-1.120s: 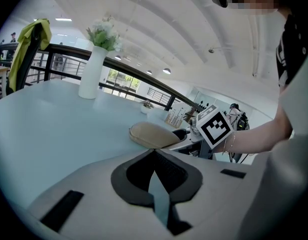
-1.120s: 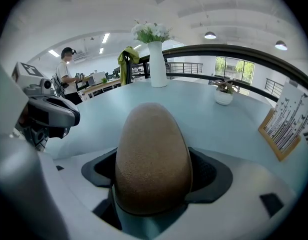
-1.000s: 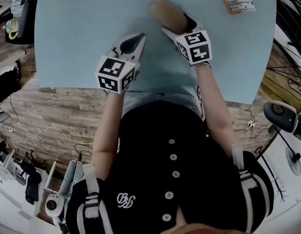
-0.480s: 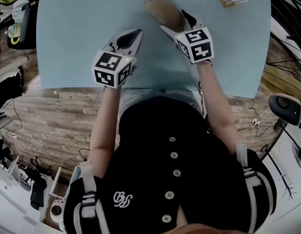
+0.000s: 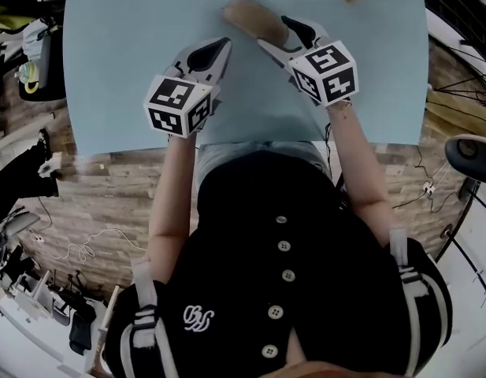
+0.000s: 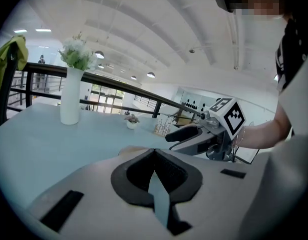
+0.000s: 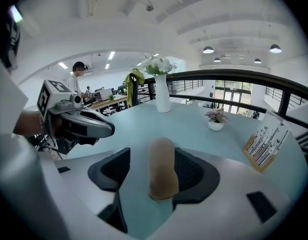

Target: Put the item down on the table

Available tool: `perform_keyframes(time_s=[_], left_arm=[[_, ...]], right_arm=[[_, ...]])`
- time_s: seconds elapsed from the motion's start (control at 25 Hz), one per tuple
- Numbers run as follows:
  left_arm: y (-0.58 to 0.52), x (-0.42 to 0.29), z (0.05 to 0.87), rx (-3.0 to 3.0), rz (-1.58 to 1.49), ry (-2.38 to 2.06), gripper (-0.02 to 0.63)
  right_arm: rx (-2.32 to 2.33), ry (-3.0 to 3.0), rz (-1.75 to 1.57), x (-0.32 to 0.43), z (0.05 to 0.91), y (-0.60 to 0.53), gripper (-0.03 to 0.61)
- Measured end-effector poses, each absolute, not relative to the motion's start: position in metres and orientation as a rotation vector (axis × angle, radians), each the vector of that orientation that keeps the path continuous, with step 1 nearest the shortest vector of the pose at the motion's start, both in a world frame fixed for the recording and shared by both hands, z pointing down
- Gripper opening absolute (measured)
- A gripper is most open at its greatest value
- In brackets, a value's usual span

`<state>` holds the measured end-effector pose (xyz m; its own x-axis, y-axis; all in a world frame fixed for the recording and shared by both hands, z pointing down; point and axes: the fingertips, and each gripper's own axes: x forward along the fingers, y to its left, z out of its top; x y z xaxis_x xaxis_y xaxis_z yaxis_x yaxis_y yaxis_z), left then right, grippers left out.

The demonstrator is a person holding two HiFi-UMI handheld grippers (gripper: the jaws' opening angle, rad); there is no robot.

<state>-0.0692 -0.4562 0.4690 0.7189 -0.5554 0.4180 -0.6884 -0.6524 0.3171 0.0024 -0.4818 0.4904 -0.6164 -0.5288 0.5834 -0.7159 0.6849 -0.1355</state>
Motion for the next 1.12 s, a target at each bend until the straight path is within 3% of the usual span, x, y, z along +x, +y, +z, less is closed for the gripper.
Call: perform_keyframes(time_s=[0.32, 1.12], left_arm=[[-0.461, -0.05, 0.43, 2.552, 0.355, -0.944, 0.01], [-0.433, -0.009, 0.425, 2.629, 0.394, -0.742, 0.011]], right_arm=[[0.901, -2.455, 0.408, 0.023, 0.444, -0.46, 0.021], [0.767, -2.447, 0.385, 0.041, 0.434, -0.416, 0.011]])
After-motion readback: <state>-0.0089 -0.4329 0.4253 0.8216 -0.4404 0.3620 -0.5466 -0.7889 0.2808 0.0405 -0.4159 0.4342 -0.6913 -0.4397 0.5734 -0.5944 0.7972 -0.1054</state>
